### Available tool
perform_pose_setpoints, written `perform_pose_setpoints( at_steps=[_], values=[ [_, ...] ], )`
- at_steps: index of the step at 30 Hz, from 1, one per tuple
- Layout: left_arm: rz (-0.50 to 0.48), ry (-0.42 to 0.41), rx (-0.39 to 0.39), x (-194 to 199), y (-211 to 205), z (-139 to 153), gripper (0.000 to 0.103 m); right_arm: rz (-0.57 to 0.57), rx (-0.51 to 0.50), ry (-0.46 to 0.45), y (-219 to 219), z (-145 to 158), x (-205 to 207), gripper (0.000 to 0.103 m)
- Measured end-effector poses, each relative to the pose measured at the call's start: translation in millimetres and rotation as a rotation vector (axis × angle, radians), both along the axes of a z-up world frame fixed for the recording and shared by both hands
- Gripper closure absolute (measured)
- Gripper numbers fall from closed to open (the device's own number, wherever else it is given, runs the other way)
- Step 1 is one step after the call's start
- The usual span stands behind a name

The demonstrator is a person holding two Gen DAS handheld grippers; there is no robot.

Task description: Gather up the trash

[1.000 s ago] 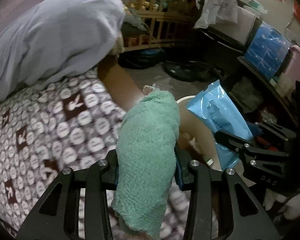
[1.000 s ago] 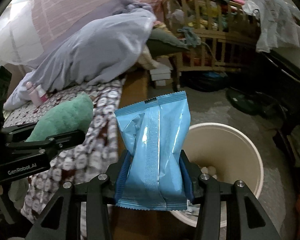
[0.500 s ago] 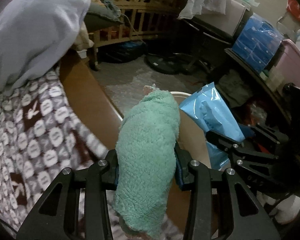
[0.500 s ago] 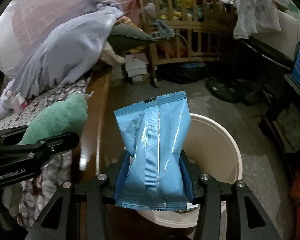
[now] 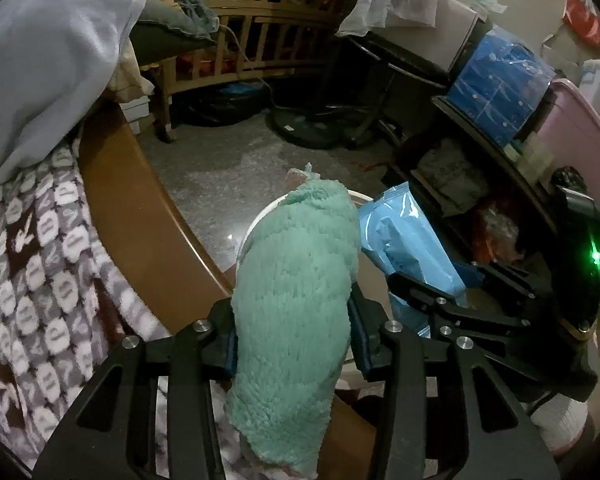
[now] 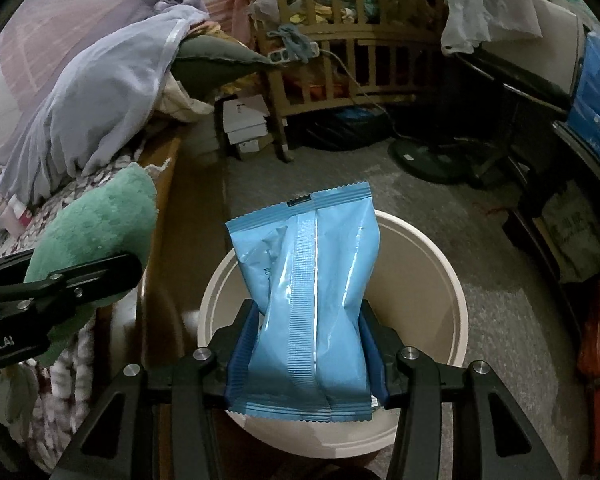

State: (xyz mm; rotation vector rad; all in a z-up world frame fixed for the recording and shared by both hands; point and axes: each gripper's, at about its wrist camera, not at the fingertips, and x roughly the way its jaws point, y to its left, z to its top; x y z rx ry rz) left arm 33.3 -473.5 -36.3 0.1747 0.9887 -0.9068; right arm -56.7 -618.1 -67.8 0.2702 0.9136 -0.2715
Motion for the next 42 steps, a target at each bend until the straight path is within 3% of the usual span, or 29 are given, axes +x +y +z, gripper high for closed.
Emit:
perform_pose_setpoints(
  at_steps=[12,21,23,33,42],
  values=[
    [0.007,0.013,-0.002,4,1,-4,0.058,-0.024,0.004,0.016,-5,-5,4,0.057],
    [0.015,0.019,-0.042,8,-1,0,0.040,-0.061,0.000,0.020,-10,-7,5,0.051],
    [0.022,0.017,-0.044,8,0,1,0.039,-0.070,0.004,0.019,-12,-8,5,0.039],
    [0.113,-0.059,-0.019,2,16,9,0.039,-0.055,-0.003,-0.016,-1,1,1,0.036],
    [0.177,-0.153,-0.048,-12,49,31,0.039,-0.047,-0.088,-0.098,21,33,-6,0.036]
  ],
)
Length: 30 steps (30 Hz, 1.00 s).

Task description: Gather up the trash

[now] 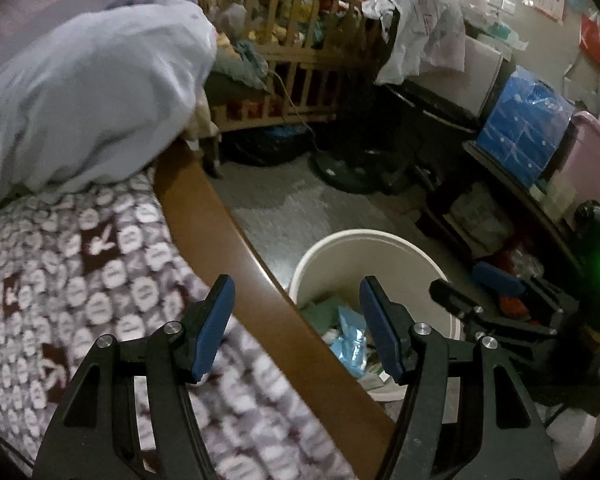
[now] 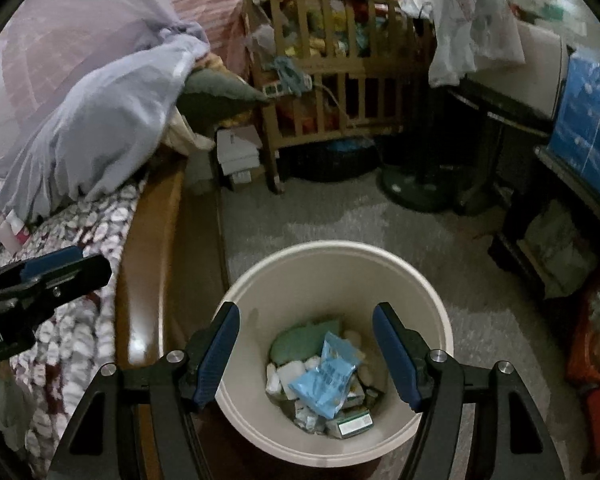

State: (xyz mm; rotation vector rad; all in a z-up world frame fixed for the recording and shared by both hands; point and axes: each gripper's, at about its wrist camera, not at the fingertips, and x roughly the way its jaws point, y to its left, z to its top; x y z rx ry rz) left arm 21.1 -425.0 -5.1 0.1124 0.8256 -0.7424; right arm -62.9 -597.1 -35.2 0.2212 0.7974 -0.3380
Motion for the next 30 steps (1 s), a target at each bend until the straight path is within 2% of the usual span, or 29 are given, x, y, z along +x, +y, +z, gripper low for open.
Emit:
perform_pose_setpoints(
  at_steps=[10,19,30],
  values=[
    [0.031,-0.110,-0.009,-20,31,24,0.039,-0.003,-0.049,-0.086,26,37,-11,0.035],
    [0.059,-0.148,-0.030,-29,52,37,0.039,-0.011,-0.084,-0.142,47,62,-20,0.034],
    [0.075,-0.171,-0.046,-32,63,45,0.039,-0.017,-0.118,-0.163,57,74,-24,0.034]
  ],
)
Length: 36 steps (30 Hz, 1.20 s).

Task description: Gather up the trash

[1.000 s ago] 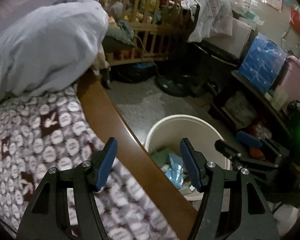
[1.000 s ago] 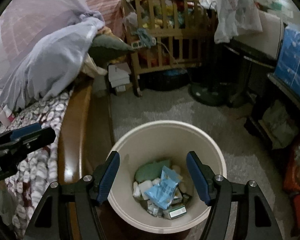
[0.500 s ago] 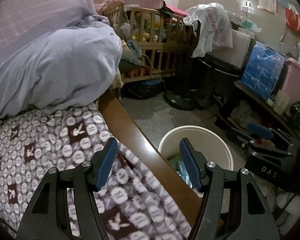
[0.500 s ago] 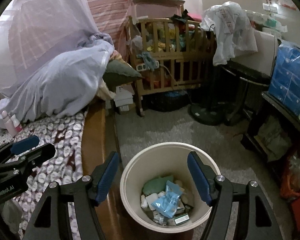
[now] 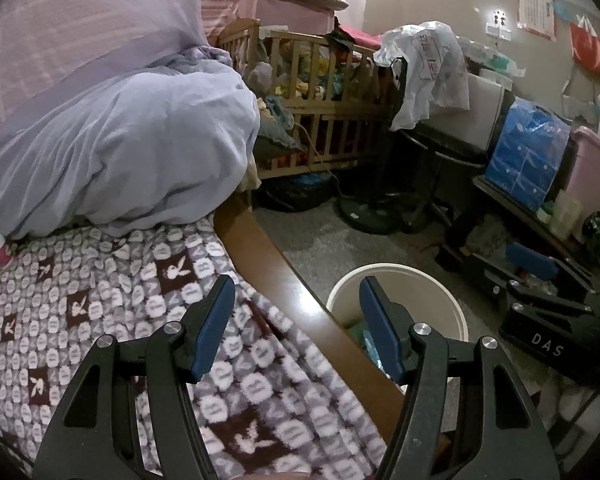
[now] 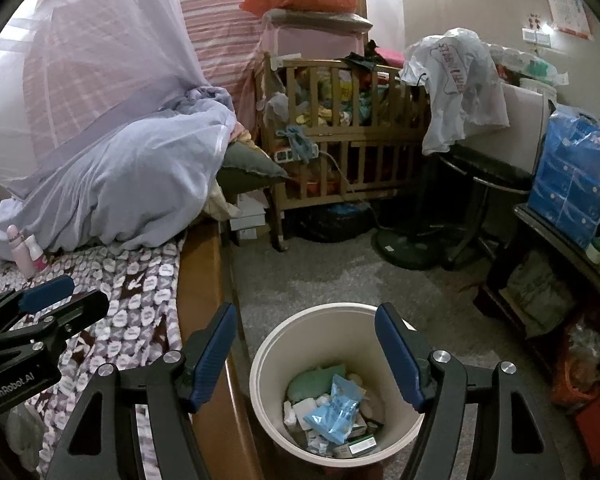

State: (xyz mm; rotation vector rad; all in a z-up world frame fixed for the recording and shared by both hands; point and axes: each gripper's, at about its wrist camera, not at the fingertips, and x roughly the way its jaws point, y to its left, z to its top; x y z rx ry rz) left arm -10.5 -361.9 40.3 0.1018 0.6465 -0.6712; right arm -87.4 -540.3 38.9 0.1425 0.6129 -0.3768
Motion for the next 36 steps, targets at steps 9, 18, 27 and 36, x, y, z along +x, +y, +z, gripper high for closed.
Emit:
perform_pose_setpoints(
  at_steps=[9,18,27,36],
  values=[
    [0.000,0.001,-0.002,-0.2,1.2,0.2,0.039,-0.002,-0.003,0.000,0.8,0.0,-0.2,0.033],
    [-0.007,0.000,0.007,0.0,-0.1,-0.6,0.039,0.002,0.000,0.004,-0.8,1.0,0.1,0.032],
    [-0.007,0.003,0.005,0.1,-0.6,-1.1,0.039,-0.001,0.000,0.011,-4.0,-0.3,0.3,0.031],
    [-0.007,0.006,0.004,1.2,-1.3,-2.8,0.039,0.004,-0.001,0.022,-8.8,-4.1,4.5,0.029]
  ],
)
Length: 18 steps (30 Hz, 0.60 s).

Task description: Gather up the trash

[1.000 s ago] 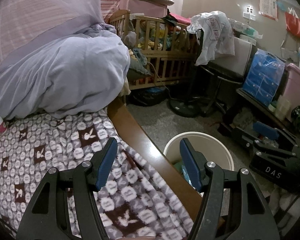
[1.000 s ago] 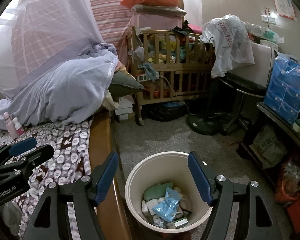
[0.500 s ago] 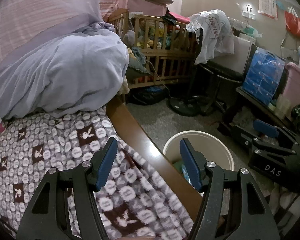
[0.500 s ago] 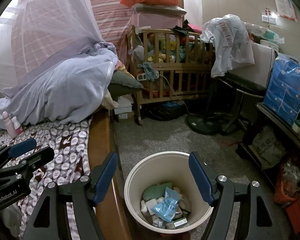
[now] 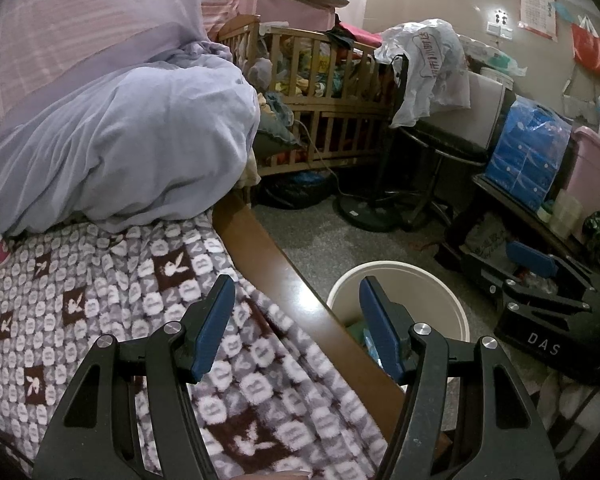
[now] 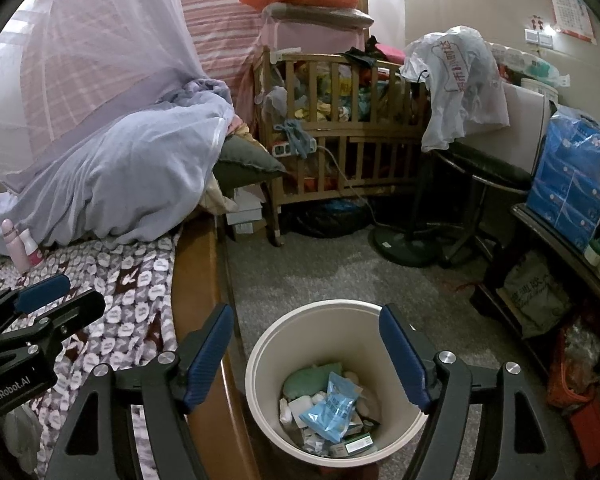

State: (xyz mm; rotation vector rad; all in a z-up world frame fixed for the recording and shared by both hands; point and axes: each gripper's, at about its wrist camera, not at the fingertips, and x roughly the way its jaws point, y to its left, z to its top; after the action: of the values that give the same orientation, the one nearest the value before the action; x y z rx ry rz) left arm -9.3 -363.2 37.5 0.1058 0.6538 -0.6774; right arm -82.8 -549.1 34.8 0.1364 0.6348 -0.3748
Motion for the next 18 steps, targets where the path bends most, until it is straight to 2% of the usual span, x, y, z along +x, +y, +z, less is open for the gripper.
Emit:
perform_pose_setpoints(
  at_steps=[18],
  values=[
    [0.006,0.006,0.001,1.0,-3.1,-6.5,0.039,0.003,0.000,0.010,-1.8,-3.9,1.7,0.029]
  ],
)
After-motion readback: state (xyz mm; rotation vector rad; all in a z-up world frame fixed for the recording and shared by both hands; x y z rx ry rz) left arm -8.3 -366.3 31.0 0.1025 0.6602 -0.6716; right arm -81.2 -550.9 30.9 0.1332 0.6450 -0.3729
